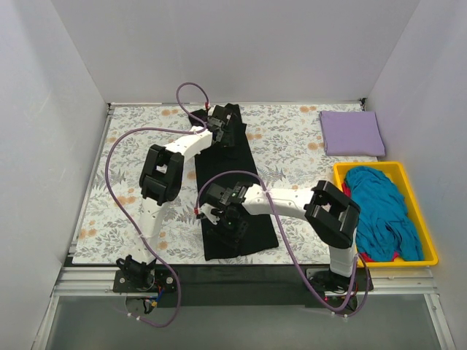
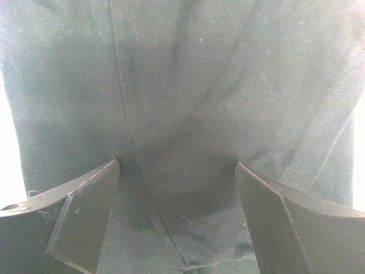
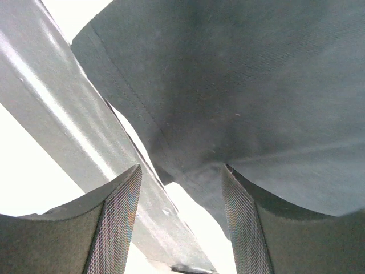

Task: Fold and stack the t-shirts
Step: Fold the tshirt

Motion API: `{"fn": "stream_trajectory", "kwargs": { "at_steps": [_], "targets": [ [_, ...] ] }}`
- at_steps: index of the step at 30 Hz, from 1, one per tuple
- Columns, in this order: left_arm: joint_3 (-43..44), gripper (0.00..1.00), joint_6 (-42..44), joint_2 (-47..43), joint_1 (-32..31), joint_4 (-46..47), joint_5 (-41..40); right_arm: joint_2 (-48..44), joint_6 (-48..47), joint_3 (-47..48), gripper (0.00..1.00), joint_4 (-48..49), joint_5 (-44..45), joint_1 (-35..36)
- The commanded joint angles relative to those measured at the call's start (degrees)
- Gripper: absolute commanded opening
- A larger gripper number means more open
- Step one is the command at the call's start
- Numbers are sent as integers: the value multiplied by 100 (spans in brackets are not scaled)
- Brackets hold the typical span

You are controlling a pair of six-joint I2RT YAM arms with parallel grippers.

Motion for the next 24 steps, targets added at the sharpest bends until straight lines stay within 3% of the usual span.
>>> {"fn": "stream_trajectory", "kwargs": {
  "at_steps": [1,9,13,19,24],
  "targets": [
    [-17,82,55,-433,11,154,212,-617,-60,587,65,-154,433,-202],
    [257,90,-120,-1322,81,480,-166,-1488,-51,1159,65,-57,645,-1784],
    [-120,90,-138,-1971,257,427,-368,-1445,229,1230,63,546,146,-3179],
    [-2087,90,-50,-3342,275,523,-212,-681,1450,1282,54,2067,-452,-4385],
    [-3687,89,143,-4414,213,786,352,452,2135,1651,50,3395,-629,-4747]
  ]
}}
